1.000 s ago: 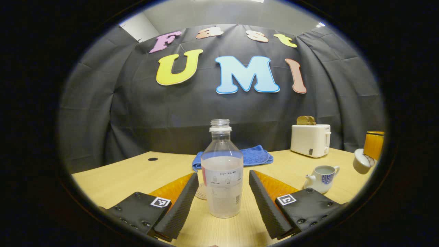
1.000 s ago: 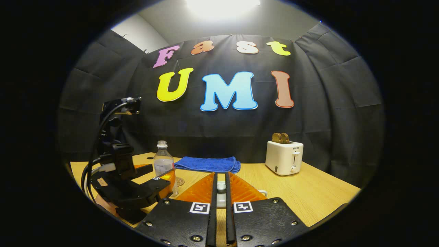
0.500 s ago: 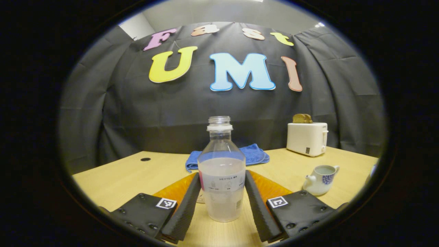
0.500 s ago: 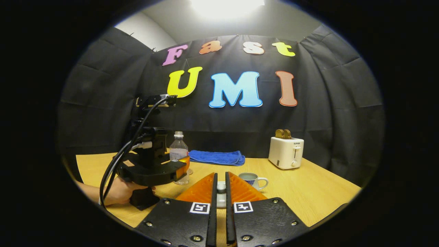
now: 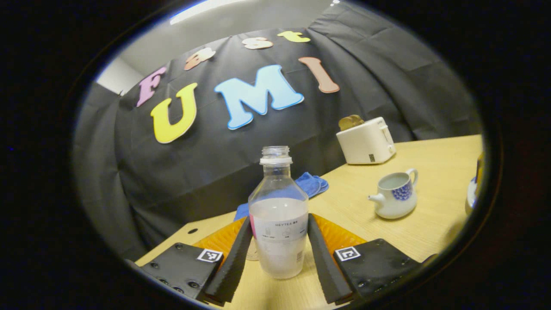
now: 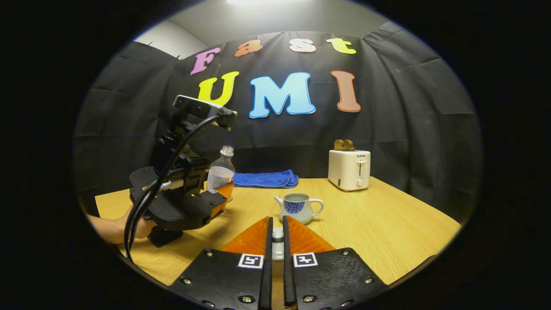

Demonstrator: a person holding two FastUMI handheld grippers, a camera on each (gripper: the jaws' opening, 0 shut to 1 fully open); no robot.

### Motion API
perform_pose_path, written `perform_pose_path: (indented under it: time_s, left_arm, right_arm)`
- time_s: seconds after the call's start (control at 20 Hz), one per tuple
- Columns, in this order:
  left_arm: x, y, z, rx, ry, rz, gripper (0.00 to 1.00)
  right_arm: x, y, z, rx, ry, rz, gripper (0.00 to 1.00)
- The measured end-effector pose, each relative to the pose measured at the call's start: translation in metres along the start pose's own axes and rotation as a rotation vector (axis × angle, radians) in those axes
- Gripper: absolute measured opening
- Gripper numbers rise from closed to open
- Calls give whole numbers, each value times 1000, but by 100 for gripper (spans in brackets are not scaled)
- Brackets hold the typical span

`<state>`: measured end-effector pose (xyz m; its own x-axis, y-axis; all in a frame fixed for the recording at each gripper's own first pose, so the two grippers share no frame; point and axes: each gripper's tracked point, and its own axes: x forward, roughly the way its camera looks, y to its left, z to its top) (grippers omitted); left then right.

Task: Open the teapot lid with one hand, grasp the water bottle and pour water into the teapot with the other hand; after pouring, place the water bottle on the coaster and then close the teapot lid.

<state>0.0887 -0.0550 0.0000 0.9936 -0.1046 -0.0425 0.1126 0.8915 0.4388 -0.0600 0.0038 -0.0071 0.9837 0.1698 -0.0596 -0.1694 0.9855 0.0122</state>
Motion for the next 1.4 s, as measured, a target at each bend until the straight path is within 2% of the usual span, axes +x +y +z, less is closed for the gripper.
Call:
perform_pose_path:
  time_s: [0.5,0.9,1.4]
  left_arm:
    - [11,-14,-3,244,44,-31,85]
    - [20,-25,-7,396,73,-71,85]
    - [33,-47,5,690,55,-139,83]
  right_arm:
    - [-9,-13,-3,32,1,-23,11]
    - [-16,-26,-7,40,18,-56,11]
    - [-39,-24,-14,45,57,-43,11]
